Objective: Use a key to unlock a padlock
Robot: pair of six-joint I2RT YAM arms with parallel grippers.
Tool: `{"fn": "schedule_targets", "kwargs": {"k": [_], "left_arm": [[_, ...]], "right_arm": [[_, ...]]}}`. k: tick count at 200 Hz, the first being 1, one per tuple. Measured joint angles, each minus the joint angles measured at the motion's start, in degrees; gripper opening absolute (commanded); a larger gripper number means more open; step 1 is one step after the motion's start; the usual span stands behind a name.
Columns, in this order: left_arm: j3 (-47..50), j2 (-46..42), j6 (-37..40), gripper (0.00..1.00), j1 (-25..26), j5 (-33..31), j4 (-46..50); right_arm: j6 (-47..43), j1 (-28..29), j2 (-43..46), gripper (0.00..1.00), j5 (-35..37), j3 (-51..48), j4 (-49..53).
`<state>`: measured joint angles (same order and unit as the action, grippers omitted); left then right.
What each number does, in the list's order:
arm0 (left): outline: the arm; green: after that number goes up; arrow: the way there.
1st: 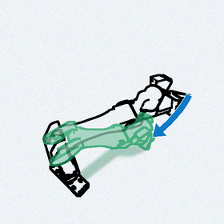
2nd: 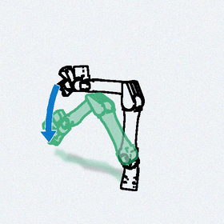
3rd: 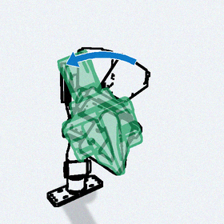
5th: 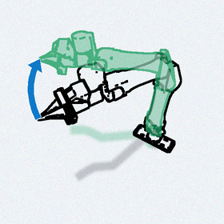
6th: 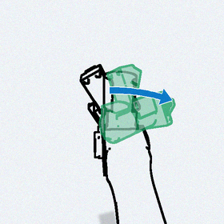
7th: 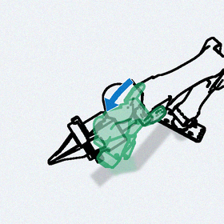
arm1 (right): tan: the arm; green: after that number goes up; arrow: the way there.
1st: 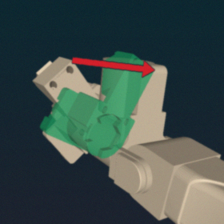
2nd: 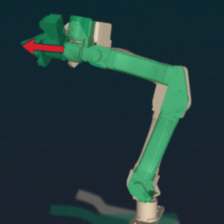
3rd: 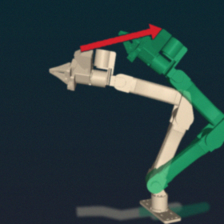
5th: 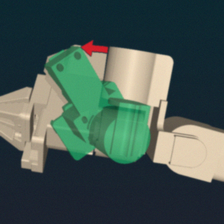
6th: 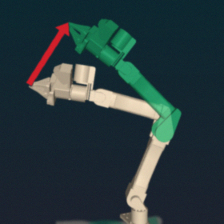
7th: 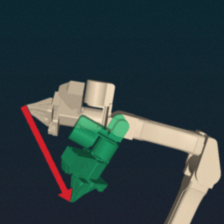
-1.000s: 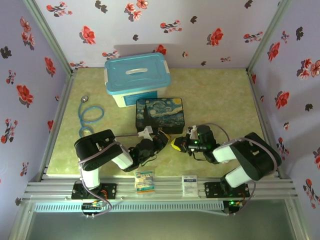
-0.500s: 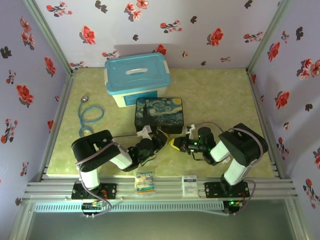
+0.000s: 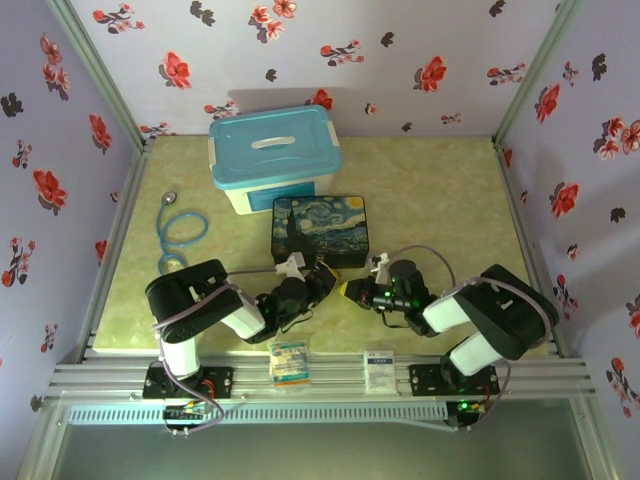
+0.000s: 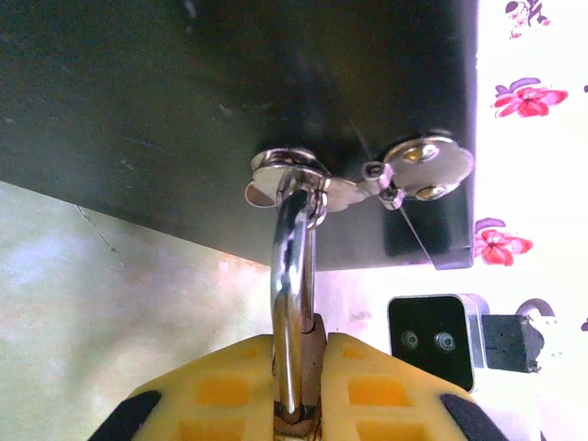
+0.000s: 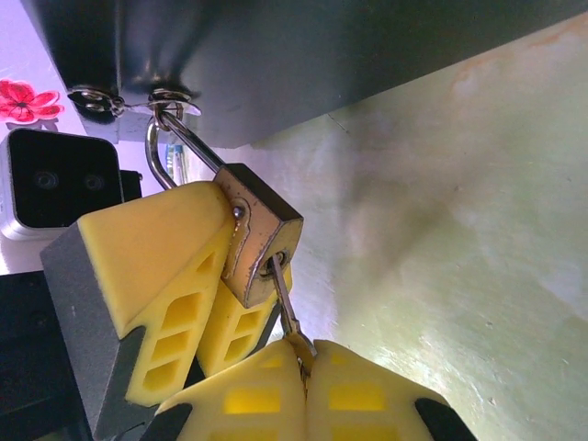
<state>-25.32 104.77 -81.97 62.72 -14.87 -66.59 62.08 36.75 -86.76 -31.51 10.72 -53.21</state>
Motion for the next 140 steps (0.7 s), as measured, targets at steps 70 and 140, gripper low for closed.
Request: {"fn": "schedule_targets", "kwargs": {"k": [70, 140], "left_arm": [[0.02, -0.37, 1.68, 0.0, -0.37, 5.33, -0.37], [-0.31, -2.64, 2.89, 0.0, -0.61, 7.85, -0.68]], "right_arm": [[0.07, -6.34, 2.45, 0.0, -9.99, 0.0, 5.62], [0.83, -13.42, 2.58, 0.0, -22.56, 1.51, 8.04]]}}
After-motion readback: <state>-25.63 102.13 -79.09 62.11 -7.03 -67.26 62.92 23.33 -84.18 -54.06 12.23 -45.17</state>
